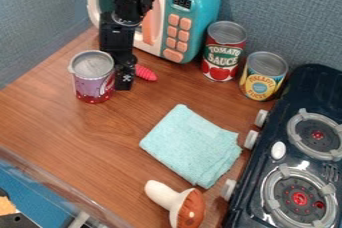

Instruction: Moved the can to the bottom left side of the table

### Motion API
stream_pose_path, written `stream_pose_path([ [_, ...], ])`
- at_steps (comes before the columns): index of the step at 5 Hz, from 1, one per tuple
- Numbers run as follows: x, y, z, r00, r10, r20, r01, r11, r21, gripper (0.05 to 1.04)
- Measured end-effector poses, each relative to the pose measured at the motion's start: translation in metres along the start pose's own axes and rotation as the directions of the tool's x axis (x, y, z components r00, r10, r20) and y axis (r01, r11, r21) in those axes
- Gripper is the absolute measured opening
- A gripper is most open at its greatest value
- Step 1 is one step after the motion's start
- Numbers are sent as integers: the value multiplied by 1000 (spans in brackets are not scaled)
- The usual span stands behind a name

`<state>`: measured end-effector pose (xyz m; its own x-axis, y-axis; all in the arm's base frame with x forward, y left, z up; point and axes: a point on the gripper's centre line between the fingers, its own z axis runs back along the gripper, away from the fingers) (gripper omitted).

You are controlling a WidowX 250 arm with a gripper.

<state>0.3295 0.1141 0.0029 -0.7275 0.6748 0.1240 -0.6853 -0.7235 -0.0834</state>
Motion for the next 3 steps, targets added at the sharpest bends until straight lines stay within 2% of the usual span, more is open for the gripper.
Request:
stream_pose_path([
  [2,31,-14,-4,991,133,34,-133,991,-8,1001],
  [3,52,-8,-16,977,202,65,-203,979,12,1001],
])
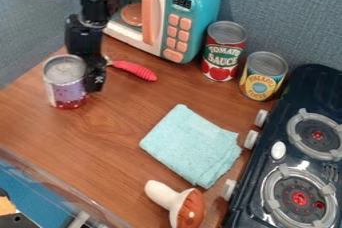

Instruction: Moved the can to the bottom left side of the table

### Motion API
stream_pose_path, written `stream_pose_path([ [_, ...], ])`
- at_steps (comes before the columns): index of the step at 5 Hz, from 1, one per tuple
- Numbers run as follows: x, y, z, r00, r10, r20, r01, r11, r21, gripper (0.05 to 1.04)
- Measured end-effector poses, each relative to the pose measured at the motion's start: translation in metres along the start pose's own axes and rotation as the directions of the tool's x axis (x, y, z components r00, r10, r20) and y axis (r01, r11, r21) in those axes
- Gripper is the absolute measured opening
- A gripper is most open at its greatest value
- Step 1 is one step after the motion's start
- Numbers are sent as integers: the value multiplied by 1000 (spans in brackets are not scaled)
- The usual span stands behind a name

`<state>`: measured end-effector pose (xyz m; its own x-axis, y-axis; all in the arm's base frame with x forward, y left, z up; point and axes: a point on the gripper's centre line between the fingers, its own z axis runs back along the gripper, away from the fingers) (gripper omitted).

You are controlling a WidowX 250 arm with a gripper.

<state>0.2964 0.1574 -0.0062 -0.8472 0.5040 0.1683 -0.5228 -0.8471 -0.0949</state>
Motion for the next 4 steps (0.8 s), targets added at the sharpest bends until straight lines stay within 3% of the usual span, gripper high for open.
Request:
stream_pose_path([
  [1,18,5,-2,998,63,-5,-63,998,23,1001],
  [4,65,36,6,992,105,64,-104,994,-16,1001],
])
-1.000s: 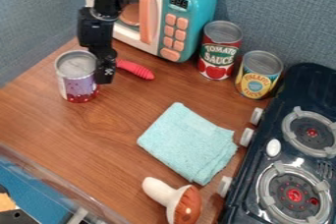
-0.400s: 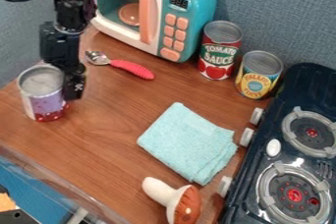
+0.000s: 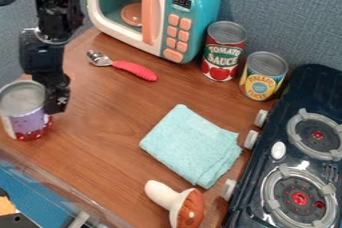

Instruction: Moved the can to the bottom left side of the table

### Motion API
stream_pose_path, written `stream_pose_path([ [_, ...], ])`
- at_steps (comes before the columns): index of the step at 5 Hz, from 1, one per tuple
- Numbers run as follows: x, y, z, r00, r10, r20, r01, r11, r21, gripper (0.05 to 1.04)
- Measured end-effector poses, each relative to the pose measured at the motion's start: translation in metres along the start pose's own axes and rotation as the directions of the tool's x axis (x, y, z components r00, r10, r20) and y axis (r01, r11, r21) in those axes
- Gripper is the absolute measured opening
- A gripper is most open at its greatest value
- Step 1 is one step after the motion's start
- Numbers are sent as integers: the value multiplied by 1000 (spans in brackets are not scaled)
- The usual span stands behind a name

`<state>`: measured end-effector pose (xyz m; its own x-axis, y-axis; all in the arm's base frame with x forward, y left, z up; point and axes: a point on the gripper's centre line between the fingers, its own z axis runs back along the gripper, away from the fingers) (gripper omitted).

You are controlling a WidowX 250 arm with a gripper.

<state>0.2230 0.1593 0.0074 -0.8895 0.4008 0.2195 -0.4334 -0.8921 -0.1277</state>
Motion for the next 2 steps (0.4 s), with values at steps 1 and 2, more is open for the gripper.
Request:
stream_pose_path([
  [1,6,5,2,1000,0,8,0,1000,-4,1001],
  [2,7,2,14,1000,-18,-1,17,1000,-24,1001],
])
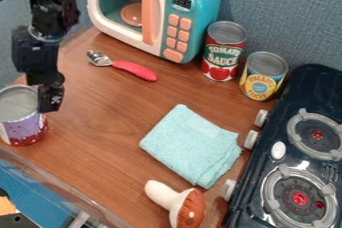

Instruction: Moved the can to the bottom left side of the table

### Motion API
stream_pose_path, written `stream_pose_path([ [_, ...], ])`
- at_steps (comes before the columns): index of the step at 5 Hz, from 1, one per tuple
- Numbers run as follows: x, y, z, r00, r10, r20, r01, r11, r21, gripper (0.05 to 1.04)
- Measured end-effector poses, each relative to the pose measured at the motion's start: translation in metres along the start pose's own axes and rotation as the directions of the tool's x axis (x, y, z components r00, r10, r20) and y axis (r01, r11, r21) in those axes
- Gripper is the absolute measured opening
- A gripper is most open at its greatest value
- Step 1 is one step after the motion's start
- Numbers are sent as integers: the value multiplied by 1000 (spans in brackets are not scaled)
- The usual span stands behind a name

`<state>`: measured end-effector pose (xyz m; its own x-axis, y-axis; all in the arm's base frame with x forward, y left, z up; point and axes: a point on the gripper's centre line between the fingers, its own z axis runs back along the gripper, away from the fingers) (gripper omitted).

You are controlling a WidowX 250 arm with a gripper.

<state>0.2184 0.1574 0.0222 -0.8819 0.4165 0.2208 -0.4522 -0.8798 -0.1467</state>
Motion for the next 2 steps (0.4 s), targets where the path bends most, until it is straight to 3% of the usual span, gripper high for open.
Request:
stream_pose_path([
  [1,1,-11,33,999,-24,-46,22,999,-49,1001],
  [2,2,-12,36,998,-28,-50,25,998,-55,1001],
])
